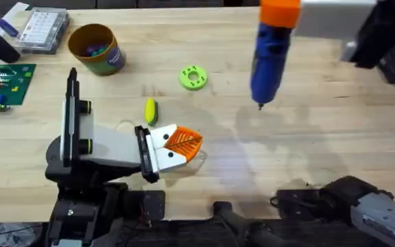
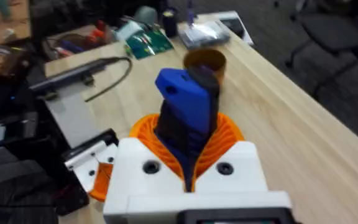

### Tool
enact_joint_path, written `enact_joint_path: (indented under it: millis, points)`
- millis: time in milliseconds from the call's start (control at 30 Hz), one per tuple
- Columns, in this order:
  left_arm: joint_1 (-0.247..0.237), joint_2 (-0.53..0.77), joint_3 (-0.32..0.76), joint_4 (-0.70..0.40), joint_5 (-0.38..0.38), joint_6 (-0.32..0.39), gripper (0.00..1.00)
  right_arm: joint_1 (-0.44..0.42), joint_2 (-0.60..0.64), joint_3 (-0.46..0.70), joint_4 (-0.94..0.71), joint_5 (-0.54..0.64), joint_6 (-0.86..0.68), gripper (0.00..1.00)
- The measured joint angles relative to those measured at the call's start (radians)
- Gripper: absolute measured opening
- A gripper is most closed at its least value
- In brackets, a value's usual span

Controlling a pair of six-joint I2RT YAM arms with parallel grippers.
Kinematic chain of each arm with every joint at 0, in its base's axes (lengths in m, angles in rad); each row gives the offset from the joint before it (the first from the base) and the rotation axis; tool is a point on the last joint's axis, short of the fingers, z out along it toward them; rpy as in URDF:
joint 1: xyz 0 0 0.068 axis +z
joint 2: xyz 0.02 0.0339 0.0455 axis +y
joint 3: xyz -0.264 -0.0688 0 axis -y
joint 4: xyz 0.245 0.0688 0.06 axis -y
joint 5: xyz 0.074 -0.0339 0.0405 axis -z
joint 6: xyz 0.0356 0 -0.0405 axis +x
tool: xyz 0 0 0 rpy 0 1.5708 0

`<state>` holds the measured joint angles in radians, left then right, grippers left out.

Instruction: Pick up the gripper from the table and insert it into the empty holder that is missing its gripper. Then pick up a screw, insert it into the mounting hole, and use the screwdriver to tighten it. Finally, clean up the table by picking up the vegetable and placing it into the bucket.

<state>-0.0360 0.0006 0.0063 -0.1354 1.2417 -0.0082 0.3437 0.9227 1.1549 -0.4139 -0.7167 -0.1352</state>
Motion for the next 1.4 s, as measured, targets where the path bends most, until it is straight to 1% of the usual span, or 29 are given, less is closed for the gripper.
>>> enact_joint_path:
  millis: [133, 267, 467, 567, 700, 800, 967, 1100, 1400]
  points:
    - [0.000, 0.000, 0.000, 0.000, 0.000, 0.000, 0.004, 0.116, 0.015, 0.000, 0.103, 0.022, 0.017, 0.027]
    - [0.000, 0.000, 0.000, 0.000, 0.000, 0.000, 0.004, 0.213, 0.064, 0.002, 0.223, 0.031, 0.029, 0.027]
    - [0.000, 0.000, 0.000, 0.000, 0.000, 0.000, 0.004, 0.317, 0.161, 0.002, 0.339, 0.038, 0.048, 0.027]
    - [0.000, 0.000, 0.000, 0.000, 0.000, 0.000, 0.004, 0.351, 0.194, 0.002, 0.378, 0.042, 0.054, 0.027]
    - [0.000, 0.000, 0.000, 0.000, 0.000, 0.000, 0.004, 0.390, 0.205, -0.003, 0.447, 0.043, 0.059, 0.027]
    - [0.000, 0.000, 0.000, 0.000, 0.000, 0.000, 0.004, 0.419, 0.202, -0.025, 0.543, 0.042, 0.063, 0.027]
    - [0.000, 0.000, 0.000, 0.000, 0.000, 0.000, 0.004, 0.468, 0.200, -0.102, 0.706, 0.042, 0.088, 0.027]
    - [0.000, 0.000, 0.000, 0.000, 0.000, 0.000, 0.004, 0.488, 0.200, -0.140, 0.727, 0.040, 0.106, 0.027]
    - [0.000, 0.000, 0.000, 0.000, 0.000, 0.000, 0.004, 0.515, 0.200, -0.164, 0.728, 0.042, 0.118, 0.027]
